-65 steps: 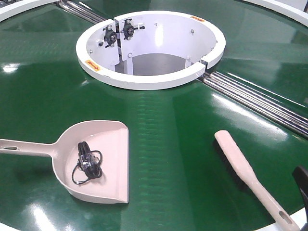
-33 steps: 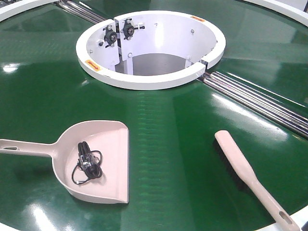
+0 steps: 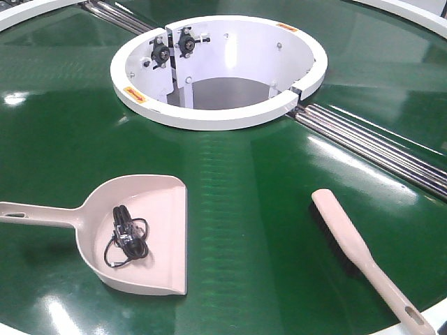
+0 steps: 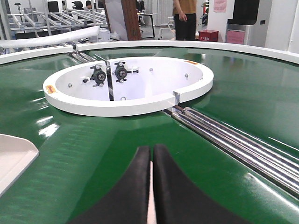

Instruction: Clean and inspect green conveyor with broom and dustpan

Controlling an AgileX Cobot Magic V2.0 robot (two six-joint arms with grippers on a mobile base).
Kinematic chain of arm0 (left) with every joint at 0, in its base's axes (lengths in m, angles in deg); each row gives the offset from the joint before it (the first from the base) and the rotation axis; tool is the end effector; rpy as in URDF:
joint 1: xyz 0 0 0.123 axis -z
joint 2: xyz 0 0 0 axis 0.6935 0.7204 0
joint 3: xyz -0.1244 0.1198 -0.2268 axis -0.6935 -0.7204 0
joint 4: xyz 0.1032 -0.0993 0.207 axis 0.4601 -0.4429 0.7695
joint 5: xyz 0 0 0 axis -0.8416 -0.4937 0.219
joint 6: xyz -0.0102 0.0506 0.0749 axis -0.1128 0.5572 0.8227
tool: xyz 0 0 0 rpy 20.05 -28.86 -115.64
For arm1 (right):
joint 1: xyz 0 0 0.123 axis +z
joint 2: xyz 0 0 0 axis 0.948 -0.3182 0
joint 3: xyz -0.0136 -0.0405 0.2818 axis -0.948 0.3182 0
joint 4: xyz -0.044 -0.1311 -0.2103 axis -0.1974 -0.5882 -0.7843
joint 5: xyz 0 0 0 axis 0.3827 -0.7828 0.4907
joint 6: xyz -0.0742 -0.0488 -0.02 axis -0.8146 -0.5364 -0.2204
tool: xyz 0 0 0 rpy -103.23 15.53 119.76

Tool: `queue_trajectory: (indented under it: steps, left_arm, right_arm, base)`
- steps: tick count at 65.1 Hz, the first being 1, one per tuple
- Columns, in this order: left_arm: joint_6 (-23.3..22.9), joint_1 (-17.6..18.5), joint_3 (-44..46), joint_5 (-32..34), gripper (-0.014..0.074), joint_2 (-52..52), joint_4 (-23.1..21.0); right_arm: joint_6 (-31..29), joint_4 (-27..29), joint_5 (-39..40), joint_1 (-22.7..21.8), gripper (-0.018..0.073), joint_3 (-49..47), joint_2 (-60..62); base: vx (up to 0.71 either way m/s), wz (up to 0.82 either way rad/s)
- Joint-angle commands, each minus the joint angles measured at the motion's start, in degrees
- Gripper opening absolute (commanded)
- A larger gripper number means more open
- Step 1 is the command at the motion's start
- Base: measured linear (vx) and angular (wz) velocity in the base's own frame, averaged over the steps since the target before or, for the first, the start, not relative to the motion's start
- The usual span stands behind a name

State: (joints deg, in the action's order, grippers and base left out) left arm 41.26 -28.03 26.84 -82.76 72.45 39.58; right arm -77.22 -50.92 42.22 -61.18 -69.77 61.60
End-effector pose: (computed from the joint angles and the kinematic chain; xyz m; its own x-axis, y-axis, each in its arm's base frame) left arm 0.0690 -0.0128 0.2507 -0.0944 0.1323 -0.9867 0.2158 0.9703 0.1094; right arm 0.0706 0.0131 0.2478 -0.0729 -0.0158 -0.9972 -0.1814 0.9834 -0.0023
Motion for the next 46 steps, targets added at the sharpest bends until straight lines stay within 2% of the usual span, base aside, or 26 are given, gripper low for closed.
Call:
queue_trajectory:
  steps: [1, 8, 11, 13, 18, 23, 29, 37, 42, 46]
  left_arm:
    - [-0.06, 0.35, 1.5, 4.49, -0.0006, 0.63, 0.21]
    - [0.11, 0.35, 1.16, 4.43, -0.0006, 0.63, 0.07]
    - [1.45, 0.25, 1.16, 4.35, -0.0006, 0.63, -1.8]
    - [3.96, 0.18, 1.1, 4.14, -0.0006, 0.63, -4.83]
    - [14.16, 0.18, 0.1, 4.84, -0.0006, 0.63, -13.91]
    - [20.81, 0.18, -1.92, 7.13, -0.0006, 0.21, -19.53]
    - [19.8, -0.34, -5.22, 11.11, -0.0006, -2.13, -20.47]
    - [14.81, -4.42, -10.77, 16.8, -0.0006, -8.32, -20.45]
    - [12.66, -6.73, -14.09, 16.92, -0.0006, -12.92, -20.59]
    - [12.63, -7.56, -13.84, 12.29, -0.0006, -13.62, -20.73]
  right_arm:
    - [-0.05, -0.42, 4.79, -0.38, -0.0008, -1.51, -0.45]
    - [-0.05, -0.42, 4.79, -0.38, -0.0008, -1.51, -0.45]
    - [-0.05, -0.42, 4.79, -0.38, -0.0008, -1.51, -0.45]
    - [-0.05, -0.42, 4.79, -0.38, -0.0008, -1.51, -0.45]
    - [-0.05, -0.42, 4.74, -0.38, -0.0008, -1.51, -0.45]
    - [-0.05, -0.42, 4.74, -0.38, -0.0008, -1.51, -0.45]
    - [-0.05, -0.42, 4.74, -0.38, -0.0008, -1.51, -0.45]
    - [-0.05, -0.42, 4.74, -0.38, -0.0008, -1.51, -0.45]
    - [-0.05, -0.42, 4.74, -0.38, -0.0008, -1.51, -0.45]
    - [-0.05, -0.42, 4.74, -0.38, -0.0008, -1.51, -0.45]
  base:
    - [0.0, 0.0]
    - [0.0, 0.0]
    - [0.0, 0.0]
    - [0.0, 0.0]
    - [0.0, 0.0]
    - [0.0, 0.0]
    - [0.0, 0.0]
    - [0.0, 0.0]
    - [0.0, 0.0]
    - [0.0, 0.0]
